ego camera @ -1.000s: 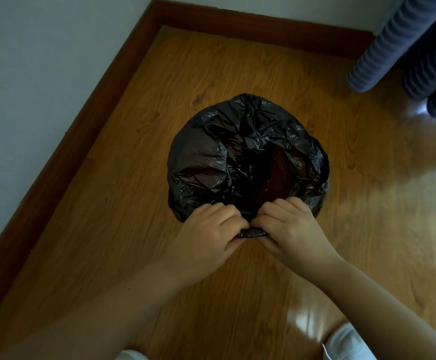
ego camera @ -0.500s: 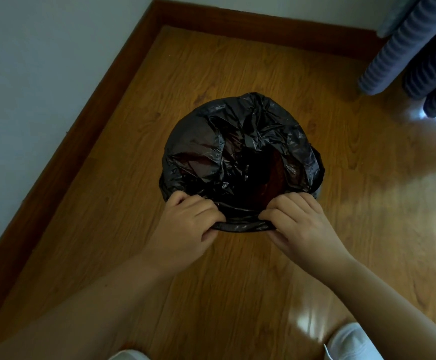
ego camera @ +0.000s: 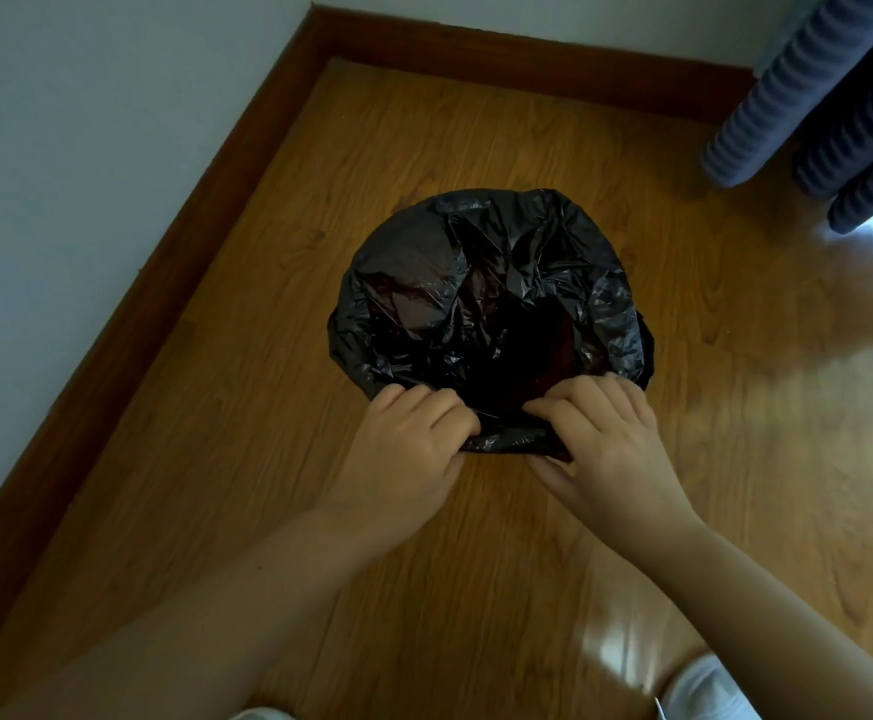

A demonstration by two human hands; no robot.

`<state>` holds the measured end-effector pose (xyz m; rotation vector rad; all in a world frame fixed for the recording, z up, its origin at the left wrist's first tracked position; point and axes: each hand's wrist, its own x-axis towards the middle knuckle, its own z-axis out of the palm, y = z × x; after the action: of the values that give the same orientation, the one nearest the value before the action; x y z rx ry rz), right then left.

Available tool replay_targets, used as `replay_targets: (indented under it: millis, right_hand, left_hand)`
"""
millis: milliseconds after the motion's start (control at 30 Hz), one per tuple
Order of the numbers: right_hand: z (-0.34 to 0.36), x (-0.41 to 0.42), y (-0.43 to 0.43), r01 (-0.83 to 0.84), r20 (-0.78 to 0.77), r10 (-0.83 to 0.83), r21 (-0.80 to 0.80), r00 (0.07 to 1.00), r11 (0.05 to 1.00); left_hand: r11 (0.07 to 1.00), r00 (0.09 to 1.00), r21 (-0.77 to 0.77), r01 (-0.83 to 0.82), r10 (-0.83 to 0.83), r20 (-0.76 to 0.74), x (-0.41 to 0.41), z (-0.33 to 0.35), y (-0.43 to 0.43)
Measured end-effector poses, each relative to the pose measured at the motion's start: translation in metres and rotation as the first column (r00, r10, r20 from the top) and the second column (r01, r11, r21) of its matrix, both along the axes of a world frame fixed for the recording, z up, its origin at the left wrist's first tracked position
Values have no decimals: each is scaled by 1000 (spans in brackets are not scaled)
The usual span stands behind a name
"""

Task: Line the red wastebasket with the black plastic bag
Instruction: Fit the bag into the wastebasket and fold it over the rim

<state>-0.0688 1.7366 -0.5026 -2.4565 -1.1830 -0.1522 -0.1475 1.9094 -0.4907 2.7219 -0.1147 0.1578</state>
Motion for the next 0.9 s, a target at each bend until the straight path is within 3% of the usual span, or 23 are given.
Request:
replay_targets:
  millis: [233, 367, 700, 900]
  right_hand:
    - [4, -8, -7, -113, 9, 113, 129, 994, 985]
    - [1, -5, 4, -202, -16, 204, 102, 979, 974]
    - [-2, 3, 5, -143, -36, 144, 20, 989, 989]
    - [-4, -11, 17, -22, -50, 26, 67, 998, 997]
  left_hand:
    - [995, 999, -98, -33, 32, -18, -8, -8, 15]
    - [994, 1000, -112, -21, 20, -14, -8, -11, 23]
    - [998, 999, 23, 51, -51, 8, -13, -2, 24]
    - [997, 996, 7, 77, -77, 37, -11, 2, -5]
